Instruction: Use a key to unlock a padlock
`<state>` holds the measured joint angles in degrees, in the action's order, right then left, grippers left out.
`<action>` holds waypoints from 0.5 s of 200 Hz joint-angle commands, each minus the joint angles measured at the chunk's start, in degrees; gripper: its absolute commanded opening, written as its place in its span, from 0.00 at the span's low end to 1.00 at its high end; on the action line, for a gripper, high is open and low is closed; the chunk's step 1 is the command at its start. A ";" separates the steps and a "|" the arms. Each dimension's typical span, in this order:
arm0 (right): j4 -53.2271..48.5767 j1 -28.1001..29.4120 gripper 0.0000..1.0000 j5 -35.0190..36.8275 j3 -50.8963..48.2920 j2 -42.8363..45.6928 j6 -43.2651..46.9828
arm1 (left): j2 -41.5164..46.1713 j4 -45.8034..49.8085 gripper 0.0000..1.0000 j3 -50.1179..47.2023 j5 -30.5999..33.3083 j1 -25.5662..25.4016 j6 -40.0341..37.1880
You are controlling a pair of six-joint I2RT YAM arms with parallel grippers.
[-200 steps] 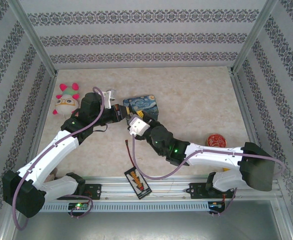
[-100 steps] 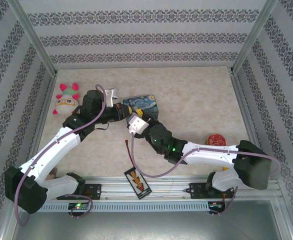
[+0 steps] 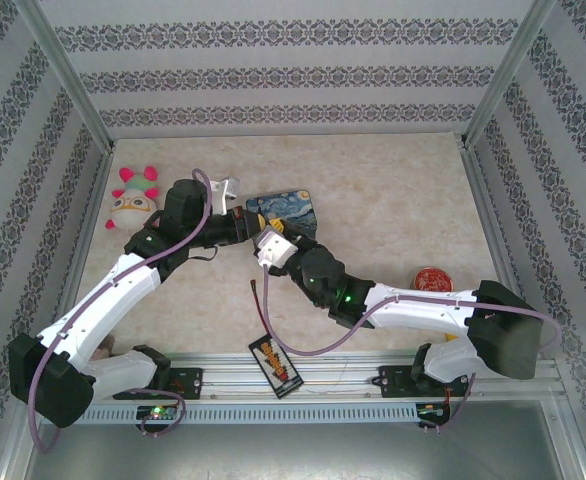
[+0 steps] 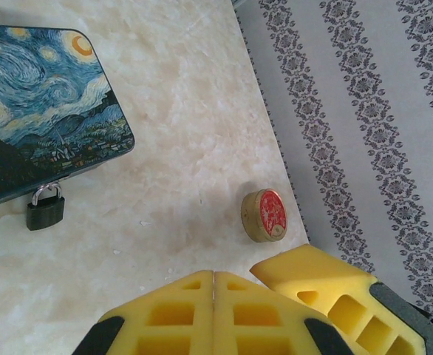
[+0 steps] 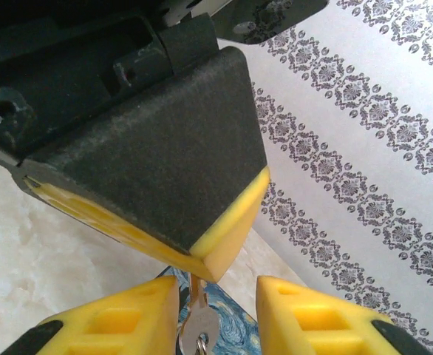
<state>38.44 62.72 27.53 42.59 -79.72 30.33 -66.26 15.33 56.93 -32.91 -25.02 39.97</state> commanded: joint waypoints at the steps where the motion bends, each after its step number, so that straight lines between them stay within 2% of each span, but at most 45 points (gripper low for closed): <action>1: 1.40 -0.61 0.34 -0.72 -0.40 -0.19 -0.80 | 1.51 1.89 0.00 1.70 -1.03 0.51 0.54; 100: 0.68 -1.71 0.32 -0.19 -0.84 -1.86 -2.02 | 2.25 2.16 0.00 2.09 -1.26 0.87 0.54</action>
<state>38.37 61.60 27.16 42.57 -81.03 29.91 -65.49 16.32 57.28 -33.04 -24.64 39.97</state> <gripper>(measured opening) 0.320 0.041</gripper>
